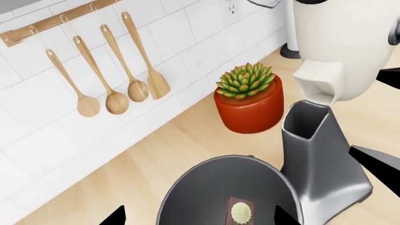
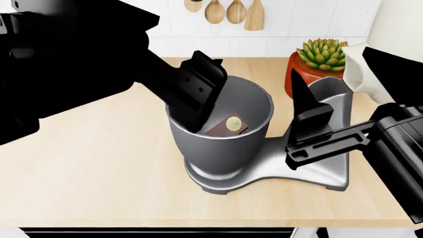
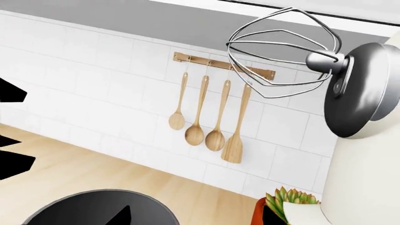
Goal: Place the cake in the stand mixer bowl.
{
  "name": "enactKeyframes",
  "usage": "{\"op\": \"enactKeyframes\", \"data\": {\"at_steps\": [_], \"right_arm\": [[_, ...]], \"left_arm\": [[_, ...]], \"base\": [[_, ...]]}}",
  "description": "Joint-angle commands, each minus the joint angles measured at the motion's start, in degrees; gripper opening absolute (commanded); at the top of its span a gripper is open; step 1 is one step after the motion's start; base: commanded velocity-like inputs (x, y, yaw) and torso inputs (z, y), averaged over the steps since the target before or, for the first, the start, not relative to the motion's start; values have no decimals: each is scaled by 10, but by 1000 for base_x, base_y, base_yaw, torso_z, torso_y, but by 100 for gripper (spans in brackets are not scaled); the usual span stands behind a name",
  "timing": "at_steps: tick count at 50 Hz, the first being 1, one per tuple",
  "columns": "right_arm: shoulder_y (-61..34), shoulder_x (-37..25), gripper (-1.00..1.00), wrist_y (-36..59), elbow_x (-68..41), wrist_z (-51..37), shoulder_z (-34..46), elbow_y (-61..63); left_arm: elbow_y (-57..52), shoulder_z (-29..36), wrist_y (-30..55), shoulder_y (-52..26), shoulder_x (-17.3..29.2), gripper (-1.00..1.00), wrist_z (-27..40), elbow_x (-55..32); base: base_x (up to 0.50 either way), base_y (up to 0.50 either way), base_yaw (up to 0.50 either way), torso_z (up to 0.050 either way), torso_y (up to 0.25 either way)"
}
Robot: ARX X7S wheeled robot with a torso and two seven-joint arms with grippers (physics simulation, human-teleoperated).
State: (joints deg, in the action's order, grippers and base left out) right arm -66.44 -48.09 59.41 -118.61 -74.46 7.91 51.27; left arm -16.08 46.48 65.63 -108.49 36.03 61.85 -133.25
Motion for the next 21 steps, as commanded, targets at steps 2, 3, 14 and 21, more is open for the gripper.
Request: {"op": "enactKeyframes", "data": {"at_steps": [2,3,14,21], "right_arm": [[-13,-5,100,-12,-8,-1,-9,8],[-14,-5,100,-13,-8,-1,-10,8],[-23,-7,100,-15,-10,-4,-5,11],[-22,-2,100,-12,-3,-2,1,9]], "left_arm": [[-44,-18,-18,-2,22,100,19,-14],[-45,-18,-19,-3,23,100,20,-14],[-59,-34,-28,-12,43,100,22,-24],[-68,-43,-29,-1,48,100,11,-13]], "base": [[0,0,0,0,0],[0,0,0,0,0],[0,0,0,0,0],[0,0,0,0,0]]}}
